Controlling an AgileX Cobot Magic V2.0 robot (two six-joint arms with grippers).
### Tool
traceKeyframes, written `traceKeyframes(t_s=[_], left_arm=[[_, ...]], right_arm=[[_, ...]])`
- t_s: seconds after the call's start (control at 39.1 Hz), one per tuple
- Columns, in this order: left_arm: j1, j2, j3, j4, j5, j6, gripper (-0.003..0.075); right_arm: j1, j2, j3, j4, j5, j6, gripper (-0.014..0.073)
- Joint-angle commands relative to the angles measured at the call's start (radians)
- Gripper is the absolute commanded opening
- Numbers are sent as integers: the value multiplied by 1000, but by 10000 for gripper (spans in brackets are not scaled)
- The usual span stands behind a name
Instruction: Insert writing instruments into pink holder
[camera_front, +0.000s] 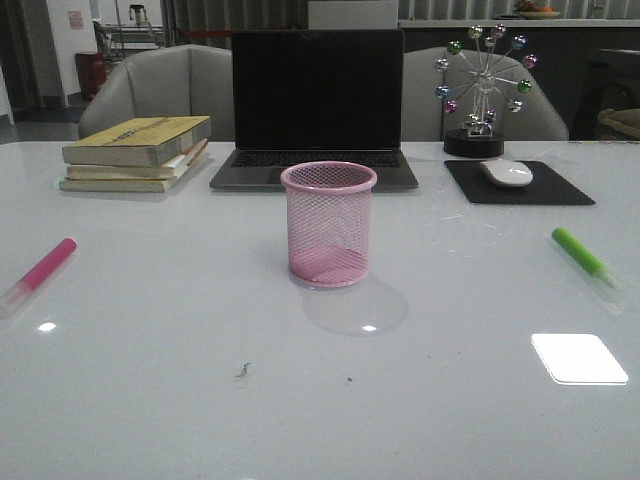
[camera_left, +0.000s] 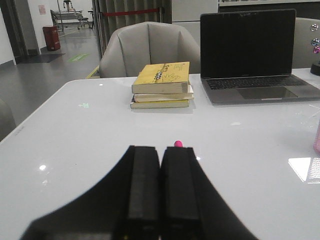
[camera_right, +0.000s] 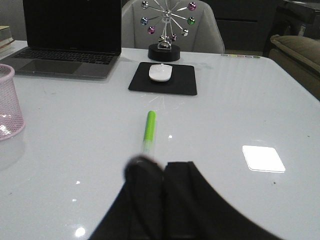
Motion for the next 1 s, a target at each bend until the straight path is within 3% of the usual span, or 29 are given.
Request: traceKeyframes(t_s=[0.0,0.97], left_arm=[[-3,-21,2,-8,-91,1,92],[-3,-21,2,-8,-103,1,92]], right_arm=[[2,-20,1,-3,-80,-6,52],[2,-20,1,-3,-117,-6,52]])
